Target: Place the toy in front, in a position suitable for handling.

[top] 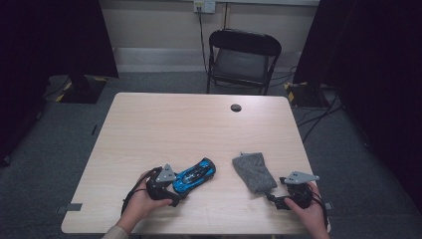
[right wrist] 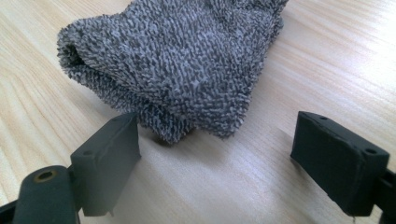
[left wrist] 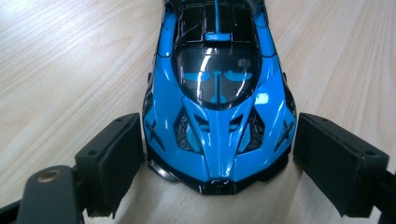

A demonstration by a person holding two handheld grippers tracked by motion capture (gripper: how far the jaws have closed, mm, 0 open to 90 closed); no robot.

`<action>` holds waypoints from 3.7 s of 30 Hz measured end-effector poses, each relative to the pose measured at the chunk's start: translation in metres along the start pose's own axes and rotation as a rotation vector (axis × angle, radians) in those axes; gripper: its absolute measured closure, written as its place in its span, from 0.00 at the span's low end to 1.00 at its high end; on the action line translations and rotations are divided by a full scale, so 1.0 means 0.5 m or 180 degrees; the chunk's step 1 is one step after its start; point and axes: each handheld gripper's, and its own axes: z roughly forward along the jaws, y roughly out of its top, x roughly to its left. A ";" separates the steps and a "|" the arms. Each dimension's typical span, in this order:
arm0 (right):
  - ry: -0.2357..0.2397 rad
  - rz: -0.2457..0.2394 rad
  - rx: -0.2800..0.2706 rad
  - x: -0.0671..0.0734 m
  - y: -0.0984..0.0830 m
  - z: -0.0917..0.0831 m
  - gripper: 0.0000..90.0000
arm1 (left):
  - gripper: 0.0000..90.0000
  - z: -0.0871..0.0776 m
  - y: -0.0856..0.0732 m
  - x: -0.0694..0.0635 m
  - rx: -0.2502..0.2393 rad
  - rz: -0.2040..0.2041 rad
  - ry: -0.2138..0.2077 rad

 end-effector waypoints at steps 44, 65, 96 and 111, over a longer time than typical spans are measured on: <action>-0.0444 -0.0009 0.0472 0.068 0.173 0.126 0.66 | 0.26 -0.002 -0.001 0.001 -0.0052 -0.0027 0.0026; 0.0643 -0.0464 0.0198 0.211 0.308 0.099 0.86 | 0.26 -0.002 -0.001 0.001 -0.0053 -0.0025 0.0027; 0.0921 -0.0987 0.0425 0.335 0.336 0.217 0.85 | 0.26 -0.002 -0.001 0.001 -0.0053 -0.0013 0.0035; 0.0742 -0.0803 0.0435 0.275 0.338 0.202 0.85 | 0.26 -0.002 -0.001 0.000 -0.0053 -0.0023 0.0029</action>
